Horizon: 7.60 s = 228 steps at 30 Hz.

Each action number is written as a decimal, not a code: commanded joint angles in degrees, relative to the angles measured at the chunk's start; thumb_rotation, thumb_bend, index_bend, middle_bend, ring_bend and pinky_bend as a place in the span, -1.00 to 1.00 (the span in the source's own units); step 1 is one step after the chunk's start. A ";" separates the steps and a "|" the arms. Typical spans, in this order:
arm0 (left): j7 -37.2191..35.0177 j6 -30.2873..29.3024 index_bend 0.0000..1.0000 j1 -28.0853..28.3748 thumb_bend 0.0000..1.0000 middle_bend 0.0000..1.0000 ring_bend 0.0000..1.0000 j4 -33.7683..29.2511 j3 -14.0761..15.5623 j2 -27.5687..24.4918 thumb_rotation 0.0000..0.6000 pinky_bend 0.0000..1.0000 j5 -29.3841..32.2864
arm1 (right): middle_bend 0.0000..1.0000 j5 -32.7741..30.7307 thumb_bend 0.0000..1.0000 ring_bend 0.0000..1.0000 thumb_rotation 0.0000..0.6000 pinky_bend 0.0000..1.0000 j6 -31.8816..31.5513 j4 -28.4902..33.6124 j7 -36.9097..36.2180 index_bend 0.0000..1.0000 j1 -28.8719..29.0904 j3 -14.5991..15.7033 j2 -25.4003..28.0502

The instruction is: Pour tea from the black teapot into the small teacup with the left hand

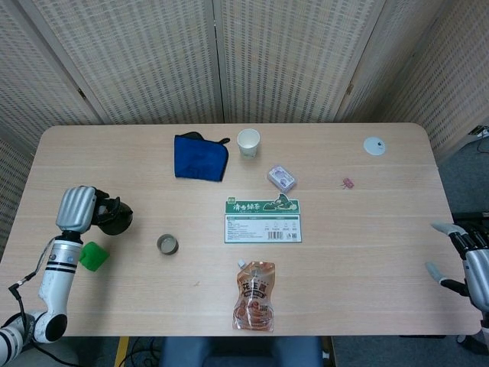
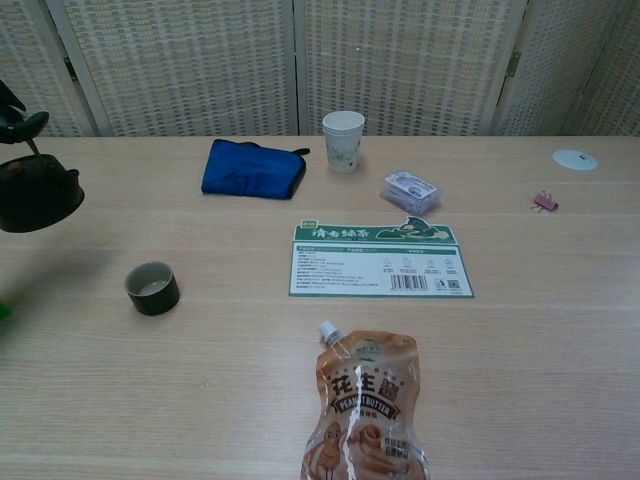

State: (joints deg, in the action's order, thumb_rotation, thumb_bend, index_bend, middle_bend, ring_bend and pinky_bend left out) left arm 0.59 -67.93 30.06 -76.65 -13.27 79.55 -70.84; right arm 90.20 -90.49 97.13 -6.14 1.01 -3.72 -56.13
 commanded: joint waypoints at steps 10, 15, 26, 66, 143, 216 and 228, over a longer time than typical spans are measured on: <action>2.18 -2.64 1.00 -0.87 -0.06 1.00 1.00 -3.57 2.32 -1.27 -0.05 0.11 -4.79 | -0.40 0.06 -0.61 -0.56 1.00 -0.63 -0.32 -0.44 -0.55 -0.48 -0.28 0.24 -0.16; 3.13 -3.08 1.00 -1.13 -0.05 1.00 1.00 -5.02 2.86 -1.73 -0.20 0.11 -5.69 | -0.40 0.07 -0.61 -0.56 1.00 -0.63 -0.49 -0.72 -0.89 -0.48 -0.38 0.29 -0.22; 5.70 -2.55 1.00 -1.25 -0.06 1.00 0.94 -6.50 3.65 -2.56 -0.28 0.11 -6.09 | -0.41 0.06 -0.61 -0.56 1.00 -0.63 -0.57 -1.23 -1.36 -0.48 -0.32 0.20 -0.41; 8.50 -1.83 0.91 -0.53 -0.06 1.00 0.86 -8.47 5.48 -2.13 0.81 0.07 -9.56 | -0.41 -0.85 -0.61 -0.56 1.00 -0.63 -0.07 1.22 1.45 -0.48 1.03 -1.41 1.28; 22.80 -11.70 0.93 2.45 -0.06 1.00 0.86 14.05 11.29 10.97 0.99 0.06 -27.36 | -0.41 -1.37 -0.61 -0.56 1.00 -0.63 -1.39 1.47 1.21 -0.48 -0.51 -1.11 1.78; -8.94 0.42 0.91 1.04 -0.43 1.00 0.85 -5.20 1.79 3.48 -0.10 0.05 -5.30 | -0.41 -1.39 -0.61 -0.56 1.00 -0.63 -1.31 1.07 0.83 -0.48 -0.45 -1.29 1.29; -8.73 2.50 0.90 1.96 -0.62 1.00 0.85 -0.84 -0.27 4.84 -0.67 0.02 -1.47 | -0.41 -1.64 -0.61 -0.56 1.00 -0.63 -1.43 0.53 0.40 -0.48 -0.67 -1.22 1.09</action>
State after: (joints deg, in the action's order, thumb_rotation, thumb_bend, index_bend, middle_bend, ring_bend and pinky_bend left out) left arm -8.18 -65.79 31.79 -78.10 -13.24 84.06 -72.78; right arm 88.58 -91.93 97.67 -5.74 0.34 -4.94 -55.04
